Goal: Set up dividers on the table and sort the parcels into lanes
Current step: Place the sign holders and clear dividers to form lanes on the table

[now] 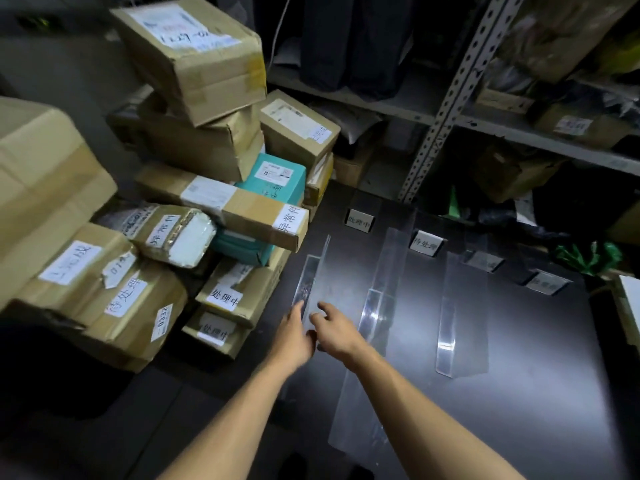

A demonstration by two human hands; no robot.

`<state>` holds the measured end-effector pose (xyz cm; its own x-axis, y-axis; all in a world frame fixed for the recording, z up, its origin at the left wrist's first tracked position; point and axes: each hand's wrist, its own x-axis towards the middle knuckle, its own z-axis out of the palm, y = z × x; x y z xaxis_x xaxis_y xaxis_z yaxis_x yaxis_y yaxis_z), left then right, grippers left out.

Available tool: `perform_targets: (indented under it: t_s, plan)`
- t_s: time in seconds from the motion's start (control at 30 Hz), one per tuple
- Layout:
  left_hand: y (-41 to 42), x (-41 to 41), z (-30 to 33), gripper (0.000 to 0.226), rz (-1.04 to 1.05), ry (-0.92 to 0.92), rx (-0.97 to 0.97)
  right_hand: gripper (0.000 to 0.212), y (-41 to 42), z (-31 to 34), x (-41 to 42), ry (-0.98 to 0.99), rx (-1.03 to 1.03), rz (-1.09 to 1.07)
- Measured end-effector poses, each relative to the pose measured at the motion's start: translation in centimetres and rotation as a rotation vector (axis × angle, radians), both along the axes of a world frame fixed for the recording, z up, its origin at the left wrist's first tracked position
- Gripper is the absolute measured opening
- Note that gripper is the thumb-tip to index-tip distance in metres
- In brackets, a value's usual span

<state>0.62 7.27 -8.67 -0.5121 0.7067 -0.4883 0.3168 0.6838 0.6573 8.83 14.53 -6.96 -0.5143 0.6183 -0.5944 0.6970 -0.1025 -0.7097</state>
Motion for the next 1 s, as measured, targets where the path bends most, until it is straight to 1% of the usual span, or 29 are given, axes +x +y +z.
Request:
perform_targets:
  t_s: [0.07, 0.17, 0.37, 0.5, 0.63, 0.67, 0.77, 0.8, 0.9, 1.0]
  plan:
    - [-0.8, 0.0, -0.7, 0.063, -0.014, -0.084, -0.042, 0.059, -0.7, -0.9, -0.4, 0.004, -0.053, -0.019]
    - [-1.7, 0.0, -1.3, 0.056, -0.038, -0.115, -0.008, 0.060, -1.4, -1.9, -0.7, 0.017, -0.105, -0.039]
    - [-2.2, -0.2, -1.0, 0.058, 0.036, -0.095, -0.004, 0.057, -2.1, -2.2, -0.9, 0.077, -0.157, -0.065]
    - [-2.0, 0.0, 0.9, 0.049, 0.087, -0.041, 0.039, 0.053, -2.1, -1.1, -0.6, 0.113, -0.205, -0.077]
    - [-1.9, 0.5, 3.5, 0.051, 0.101, 0.014, 0.102, 0.043, -1.7, 0.8, 0.0, 0.125, -0.185, -0.073]
    - [-1.9, 0.8, 4.3, 0.051, 0.100, 0.025, 0.108, 0.043, -1.6, 1.4, 0.2, 0.145, -0.194, -0.086]
    - [-1.7, 2.1, 6.9, 0.053, 0.063, 0.088, 0.121, 0.052, -0.8, 3.8, 1.1, 0.238, -0.193, -0.178]
    - [-1.6, 2.7, 7.9, 0.054, 0.040, 0.118, 0.128, 0.052, -0.5, 4.6, 1.4, 0.278, -0.181, -0.207]
    - [-1.2, 4.6, 10.4, 0.053, 0.018, 0.157, 0.181, 0.042, 0.7, 7.0, 2.5, 0.373, -0.120, -0.252]
    - [-0.4, 6.7, 12.6, 0.049, -0.016, 0.186, 0.230, 0.032, 1.3, 9.3, 4.3, 0.491, -0.137, -0.272]
